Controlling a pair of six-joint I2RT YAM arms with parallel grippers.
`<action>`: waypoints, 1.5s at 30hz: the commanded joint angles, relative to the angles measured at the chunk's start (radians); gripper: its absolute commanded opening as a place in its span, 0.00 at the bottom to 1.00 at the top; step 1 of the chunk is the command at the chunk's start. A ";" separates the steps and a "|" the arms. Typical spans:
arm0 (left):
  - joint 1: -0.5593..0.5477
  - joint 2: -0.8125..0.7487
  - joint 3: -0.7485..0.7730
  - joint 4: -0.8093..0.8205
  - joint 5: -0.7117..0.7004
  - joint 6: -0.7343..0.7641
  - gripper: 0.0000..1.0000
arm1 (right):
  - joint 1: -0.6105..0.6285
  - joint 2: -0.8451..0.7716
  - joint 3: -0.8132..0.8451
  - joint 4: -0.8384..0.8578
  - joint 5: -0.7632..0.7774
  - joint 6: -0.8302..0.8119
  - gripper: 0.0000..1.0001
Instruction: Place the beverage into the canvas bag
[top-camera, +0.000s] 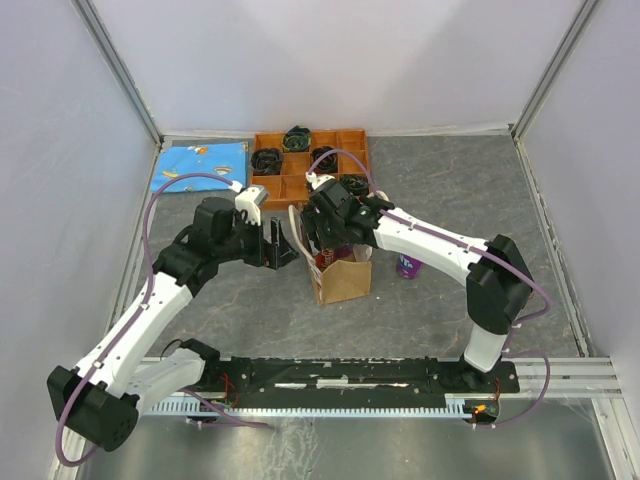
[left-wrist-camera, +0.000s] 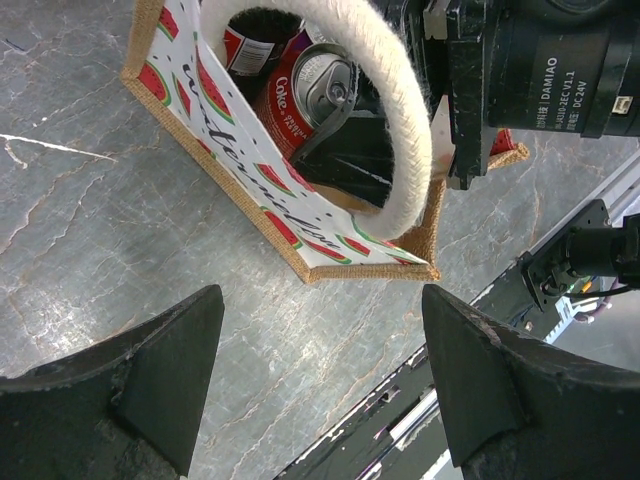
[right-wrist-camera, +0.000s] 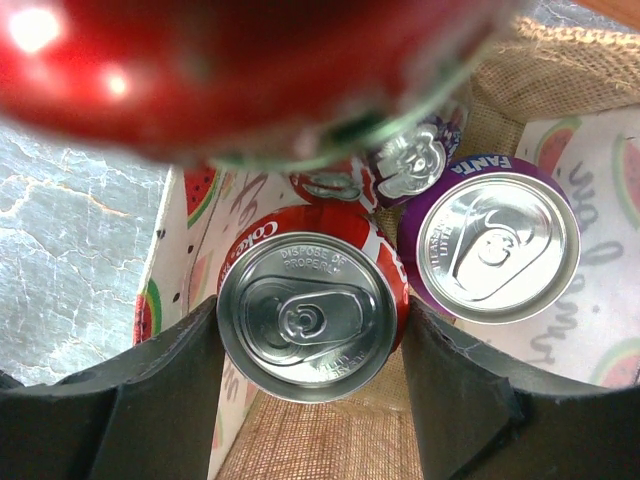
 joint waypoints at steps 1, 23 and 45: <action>0.009 -0.028 -0.004 0.032 0.026 0.011 0.86 | 0.001 0.077 -0.015 -0.101 -0.043 -0.015 0.65; 0.014 -0.035 -0.004 0.032 0.035 0.006 0.86 | 0.001 0.094 -0.032 -0.123 -0.079 -0.014 0.80; 0.014 -0.018 -0.006 0.041 0.042 0.010 0.86 | 0.001 -0.169 -0.050 -0.002 0.086 -0.009 0.81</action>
